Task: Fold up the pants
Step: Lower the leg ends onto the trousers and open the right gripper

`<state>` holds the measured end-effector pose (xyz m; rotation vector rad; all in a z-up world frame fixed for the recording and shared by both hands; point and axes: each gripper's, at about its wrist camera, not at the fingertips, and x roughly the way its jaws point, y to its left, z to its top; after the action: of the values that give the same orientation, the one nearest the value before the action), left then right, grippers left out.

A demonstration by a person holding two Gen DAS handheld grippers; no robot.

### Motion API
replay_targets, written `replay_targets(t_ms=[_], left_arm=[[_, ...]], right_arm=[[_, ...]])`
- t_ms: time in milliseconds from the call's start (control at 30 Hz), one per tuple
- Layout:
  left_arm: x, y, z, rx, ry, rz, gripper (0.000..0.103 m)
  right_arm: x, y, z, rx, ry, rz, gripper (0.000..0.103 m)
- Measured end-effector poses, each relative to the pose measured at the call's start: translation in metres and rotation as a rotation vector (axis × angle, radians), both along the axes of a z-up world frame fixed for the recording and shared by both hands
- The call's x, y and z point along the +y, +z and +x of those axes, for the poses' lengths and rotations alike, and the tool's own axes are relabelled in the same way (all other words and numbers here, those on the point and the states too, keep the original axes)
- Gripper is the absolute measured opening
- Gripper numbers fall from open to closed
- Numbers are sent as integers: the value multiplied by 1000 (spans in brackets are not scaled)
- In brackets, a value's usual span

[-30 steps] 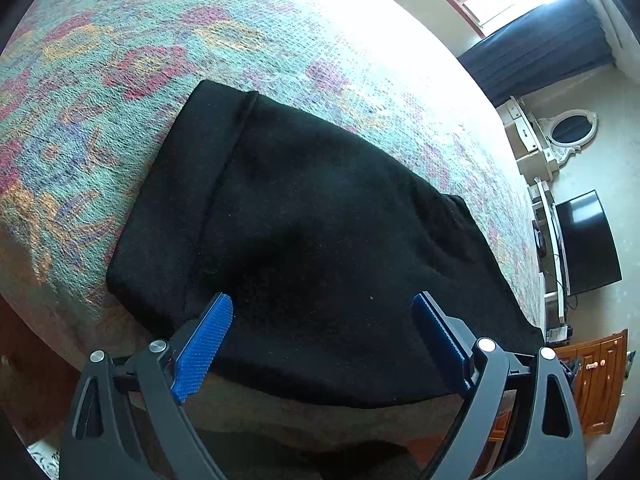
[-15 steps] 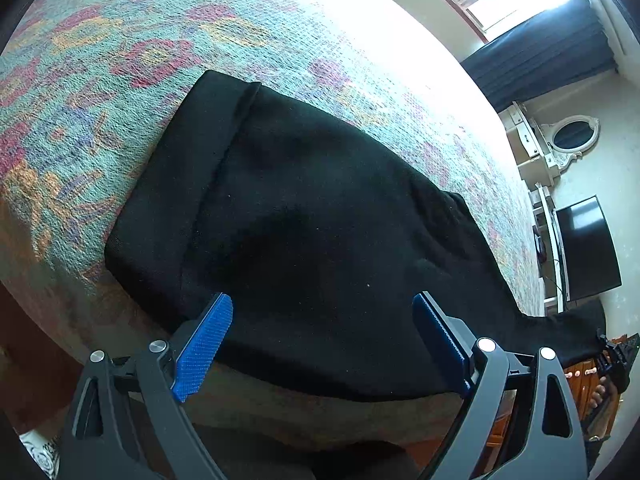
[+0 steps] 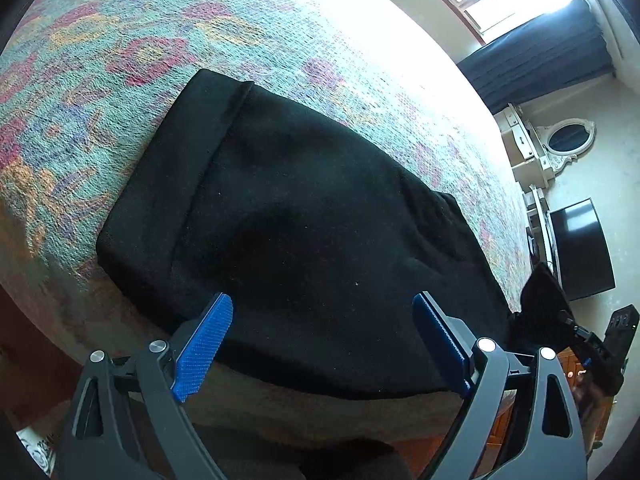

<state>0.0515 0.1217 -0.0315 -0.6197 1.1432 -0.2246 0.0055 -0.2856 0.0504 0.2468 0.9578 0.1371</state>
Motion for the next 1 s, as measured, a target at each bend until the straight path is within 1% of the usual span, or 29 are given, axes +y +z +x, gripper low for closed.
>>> replay_targets(t_ms=[100,233,300,367,400,533,567,600,633,667,700,733,800,900,967,1000], left_arm=[[1,0,1,1,-5,0,90],[-2,1,3,1,-15,-1,90],[-1,1,3,3,-14,-4,90],[0,0,4,6,-13,-9,90],[1,0,4,6,-11,-12,90],[2,0,4,10,-9,-20,90],[3,0,4,10,-9,-21,90],[5,0,6,11,-11,-22,90],[6,0,7,11,-12,-23,90],[7,-1,7,12,-11,-24,90],[7,-1,8,13,-10,-26,90],[8,-1,8,15,-8,-28,90],[8,-1,9,17,-7,-29,90],[7,-1,10,20,-8,-24,90],[6,-1,10,20,-9,-22,90],[5,0,11,20,-10,-22,90]], right_arm=[[28,-25,7,22,-9,-67,19],[53,-51,12,38,-26,-112,19],[61,-61,14,44,-32,-114,18],[69,-68,15,50,-29,-100,11],[73,-71,15,57,-23,-94,0],[86,-79,17,66,-14,-115,0],[86,-80,16,64,-15,-94,1],[83,-78,15,59,-19,-60,4],[80,-76,13,55,-29,-34,13],[75,-73,11,45,-39,-28,18],[70,-68,9,32,-55,-45,32],[64,-65,7,25,-75,-80,40],[53,-67,5,41,-109,-184,40],[42,-81,3,93,-128,-300,40],[39,-93,1,116,-121,-339,40],[38,-98,0,119,-118,-335,40]])
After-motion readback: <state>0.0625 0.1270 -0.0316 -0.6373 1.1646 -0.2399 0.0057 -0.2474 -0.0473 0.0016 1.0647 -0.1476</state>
